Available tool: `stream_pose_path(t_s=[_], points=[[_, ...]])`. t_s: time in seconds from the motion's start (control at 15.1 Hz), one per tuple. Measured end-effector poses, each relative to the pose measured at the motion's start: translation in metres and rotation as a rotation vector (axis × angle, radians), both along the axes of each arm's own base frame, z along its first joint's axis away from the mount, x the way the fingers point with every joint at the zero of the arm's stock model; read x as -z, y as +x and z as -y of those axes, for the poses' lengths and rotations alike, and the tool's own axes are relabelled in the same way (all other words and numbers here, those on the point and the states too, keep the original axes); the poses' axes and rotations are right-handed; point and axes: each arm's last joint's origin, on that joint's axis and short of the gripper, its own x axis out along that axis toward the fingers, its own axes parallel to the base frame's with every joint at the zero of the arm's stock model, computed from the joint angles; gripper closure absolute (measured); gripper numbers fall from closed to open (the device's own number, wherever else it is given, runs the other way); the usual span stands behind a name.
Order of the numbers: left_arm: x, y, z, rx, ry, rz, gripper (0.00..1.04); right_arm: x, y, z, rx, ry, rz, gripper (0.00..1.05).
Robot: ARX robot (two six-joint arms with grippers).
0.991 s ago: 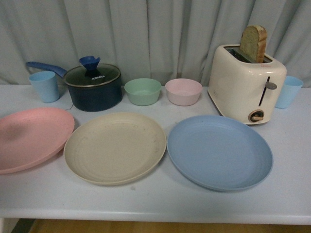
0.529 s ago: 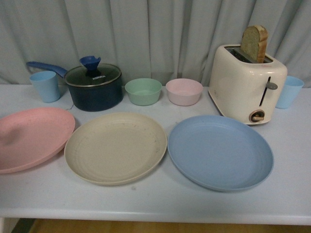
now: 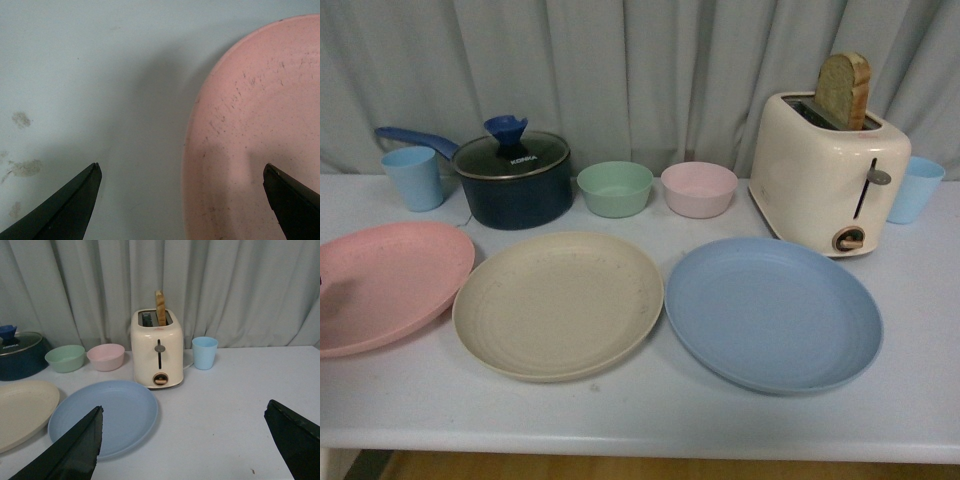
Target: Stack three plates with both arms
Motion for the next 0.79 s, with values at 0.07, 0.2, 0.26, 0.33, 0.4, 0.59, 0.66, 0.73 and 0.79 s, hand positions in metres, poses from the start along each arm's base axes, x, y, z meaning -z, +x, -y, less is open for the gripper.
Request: stream_pose_path(t_s=[0.07,0.2,0.26,0.33,0.4,0.59,0.66,0.73,0.79], points=[[0.001,-0.001,0.0,-0.003,-0.004,-0.011,0.11,0.0,0.0,0.0,0.0,0.0,0.0,0.06],[0.003,-0.002,0.002,0.001,-0.013,-0.022,0.38,0.0,0.0,0.0,0.0,0.0,0.0,0.06],[0.003,-0.002,0.002,0.002,-0.013,-0.023,0.49,0.0,0.0,0.0,0.0,0.0,0.0,0.06],[0.003,-0.002,0.002,-0.002,-0.011,-0.028,0.62,0.0,0.0,0.0,0.0,0.0,0.0,0.06],[0.003,-0.003,0.002,-0.006,-0.008,-0.03,0.73,0.0,0.0,0.0,0.0,0.0,0.0,0.06],[-0.005,-0.005,-0.006,-0.046,-0.051,0.003,1.02,0.0,0.0,0.0,0.0,0.0,0.0,0.06],[-0.01,-0.007,-0.01,-0.06,-0.053,0.008,1.02,0.0,0.0,0.0,0.0,0.0,0.0,0.06],[-0.016,-0.009,-0.015,-0.068,-0.047,0.011,1.02,0.0,0.0,0.0,0.0,0.0,0.0,0.06],[-0.03,-0.013,-0.022,-0.074,-0.041,0.033,1.02,0.0,0.0,0.0,0.0,0.0,0.0,0.06]])
